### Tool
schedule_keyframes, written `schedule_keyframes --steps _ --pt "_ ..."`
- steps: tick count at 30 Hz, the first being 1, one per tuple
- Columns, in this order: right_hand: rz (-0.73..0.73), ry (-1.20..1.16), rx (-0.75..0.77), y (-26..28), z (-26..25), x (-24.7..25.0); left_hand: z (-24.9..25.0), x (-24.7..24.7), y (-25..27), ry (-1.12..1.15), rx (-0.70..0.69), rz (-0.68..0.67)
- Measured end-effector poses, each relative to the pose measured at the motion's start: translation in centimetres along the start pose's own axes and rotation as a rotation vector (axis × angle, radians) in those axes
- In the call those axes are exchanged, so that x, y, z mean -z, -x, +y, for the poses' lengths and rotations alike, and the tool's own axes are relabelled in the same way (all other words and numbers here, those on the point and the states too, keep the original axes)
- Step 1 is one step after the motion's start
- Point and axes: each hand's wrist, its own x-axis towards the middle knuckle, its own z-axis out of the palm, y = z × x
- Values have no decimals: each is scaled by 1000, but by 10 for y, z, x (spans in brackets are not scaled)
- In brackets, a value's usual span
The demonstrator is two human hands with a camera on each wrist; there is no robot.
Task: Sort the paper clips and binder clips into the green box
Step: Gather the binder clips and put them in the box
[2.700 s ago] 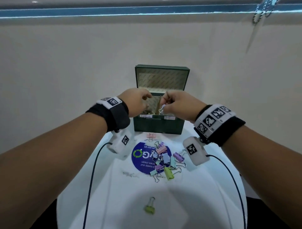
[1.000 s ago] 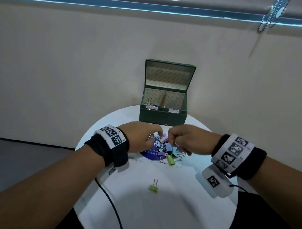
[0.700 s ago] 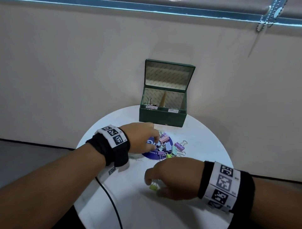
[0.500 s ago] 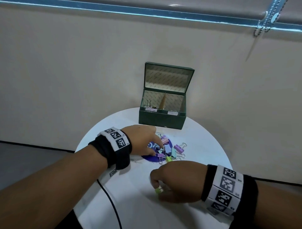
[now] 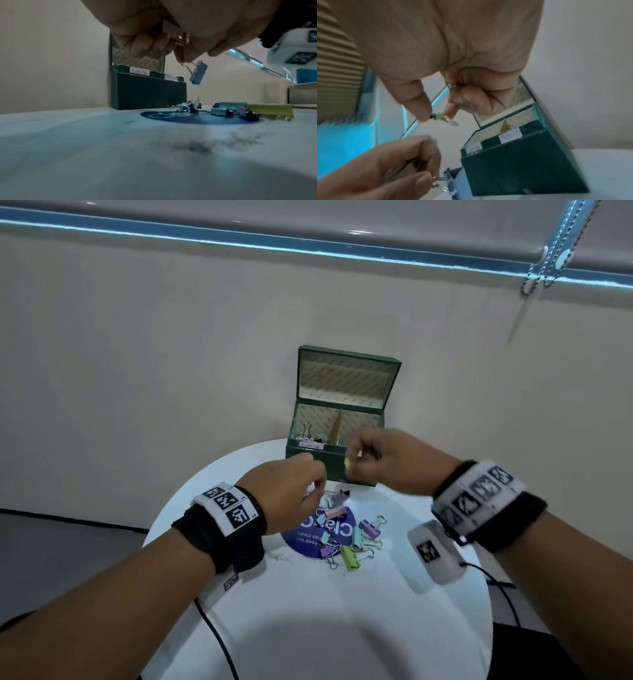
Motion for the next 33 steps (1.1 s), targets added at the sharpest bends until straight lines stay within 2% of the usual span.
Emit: schedule_keyframes --steps 3,7,11,14,17,19,22,24,28,30,33 --pt "227 -296 -133 -41 8 5 -6 14 -6 27 83 113" --pt "376 -342 -212 -78 8 6 -25 44 -34 59 221 211" --pt "349 -381 -238 -100 4 8 -36 62 -68 39 315 208" --pt "207 -519 -237 -101 3 11 -36 62 -88 140 363 187" --pt "171 -667 -182 -87 15 13 -29 57 -97 292 355 -7" --pt "236 -546 -165 -66 27 11 -30 52 -97 216 347 -109" --pt "277 -328 -129 -27 48 5 -29 47 -82 21 234 -35" --pt "165 -168 -121 -5 62 -2 -24 40 -67 -10 130 -25" --pt "-113 230 -174 18 80 -16 -3 17 -40 -50 28 -350" --pt "-216 253 -194 22 80 -19 5 5 -33 -107 1 -438" --pt "-240 207 -177 23 75 -25 11 -6 -30 -183 18 -447"
